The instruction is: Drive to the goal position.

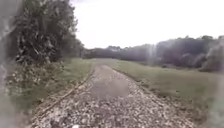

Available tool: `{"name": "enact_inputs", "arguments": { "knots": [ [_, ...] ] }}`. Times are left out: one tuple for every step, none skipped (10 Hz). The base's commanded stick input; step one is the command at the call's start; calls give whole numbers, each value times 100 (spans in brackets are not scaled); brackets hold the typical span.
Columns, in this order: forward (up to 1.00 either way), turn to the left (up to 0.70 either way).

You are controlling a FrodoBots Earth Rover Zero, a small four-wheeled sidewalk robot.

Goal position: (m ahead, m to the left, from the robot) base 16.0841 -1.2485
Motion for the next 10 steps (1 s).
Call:
{"name": "enact_inputs", "arguments": {
  "knots": [
    [85,0],
    [85,0],
    [85,0],
    [85,0],
    [85,0],
    [85,0],
    [85,0],
    [85,0],
    [85,0],
    [85,0]
  ]
}}
